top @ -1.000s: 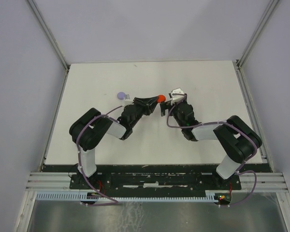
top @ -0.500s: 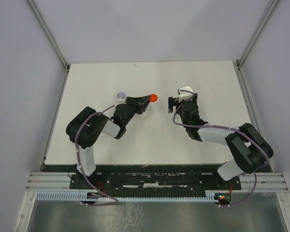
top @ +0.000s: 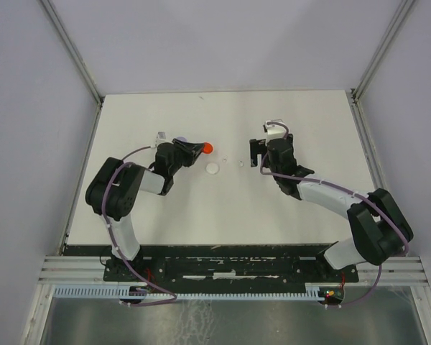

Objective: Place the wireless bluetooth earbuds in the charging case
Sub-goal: Close the charging case, then place the charging case at the center of the board.

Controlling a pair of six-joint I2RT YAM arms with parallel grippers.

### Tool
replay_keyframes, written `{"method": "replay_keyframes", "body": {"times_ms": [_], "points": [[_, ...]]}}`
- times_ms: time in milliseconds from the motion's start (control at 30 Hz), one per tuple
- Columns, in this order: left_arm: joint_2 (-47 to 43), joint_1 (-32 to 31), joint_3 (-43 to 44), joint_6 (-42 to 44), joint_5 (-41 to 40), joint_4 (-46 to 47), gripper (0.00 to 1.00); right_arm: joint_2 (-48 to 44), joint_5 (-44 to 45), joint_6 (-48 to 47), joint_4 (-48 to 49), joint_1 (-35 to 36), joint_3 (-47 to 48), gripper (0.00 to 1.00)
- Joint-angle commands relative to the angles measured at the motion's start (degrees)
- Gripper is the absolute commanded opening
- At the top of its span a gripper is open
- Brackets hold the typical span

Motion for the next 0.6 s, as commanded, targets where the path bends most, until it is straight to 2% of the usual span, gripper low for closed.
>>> {"method": "replay_keyframes", "body": {"times_ms": [0, 333, 567], "points": [[1.21, 0.06, 4.7, 8.21, 0.47, -4.07, 0.03, 1.28, -3.37, 2.42, -8.42, -0.05, 6.89, 1.0], [6.47, 0.24, 9.91, 10.2, 0.49, -7.87, 0.07, 9.73, -16.5, 2.31, -18.72, -0.08, 16.35, 1.0], [7.68, 0.93, 11.62, 11.25, 1.03, -10.39, 0.2, 15.98, -22.86, 1.63, -21.86, 2.1, 21.32, 0.99]]}}
